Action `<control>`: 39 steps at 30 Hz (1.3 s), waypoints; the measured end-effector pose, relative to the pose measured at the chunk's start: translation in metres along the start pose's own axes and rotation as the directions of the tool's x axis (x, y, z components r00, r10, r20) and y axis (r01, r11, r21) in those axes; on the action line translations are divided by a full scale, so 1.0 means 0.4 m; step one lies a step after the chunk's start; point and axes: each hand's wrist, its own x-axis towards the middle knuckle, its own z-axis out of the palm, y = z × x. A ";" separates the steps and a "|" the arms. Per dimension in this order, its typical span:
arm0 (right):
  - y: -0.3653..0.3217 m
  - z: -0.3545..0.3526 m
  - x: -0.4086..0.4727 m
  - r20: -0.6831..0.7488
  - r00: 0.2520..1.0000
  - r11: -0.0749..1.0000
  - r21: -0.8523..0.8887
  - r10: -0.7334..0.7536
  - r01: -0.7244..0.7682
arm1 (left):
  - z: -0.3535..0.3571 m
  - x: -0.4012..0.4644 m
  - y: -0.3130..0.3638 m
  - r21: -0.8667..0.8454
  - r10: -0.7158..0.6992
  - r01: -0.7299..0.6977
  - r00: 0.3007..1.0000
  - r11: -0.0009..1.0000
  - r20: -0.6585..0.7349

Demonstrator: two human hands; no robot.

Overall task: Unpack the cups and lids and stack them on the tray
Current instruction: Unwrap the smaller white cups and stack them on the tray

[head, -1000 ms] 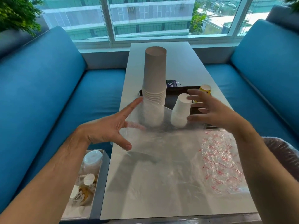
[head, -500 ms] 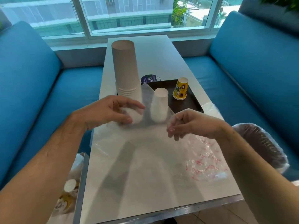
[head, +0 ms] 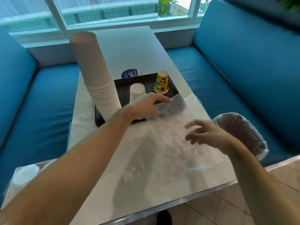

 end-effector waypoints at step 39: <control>0.130 0.186 0.019 -0.098 0.990 0.607 -0.794 -0.099 -0.017 | 0.274 0.172 0.010 0.675 -0.124 -0.254 0.880 0.693 0.458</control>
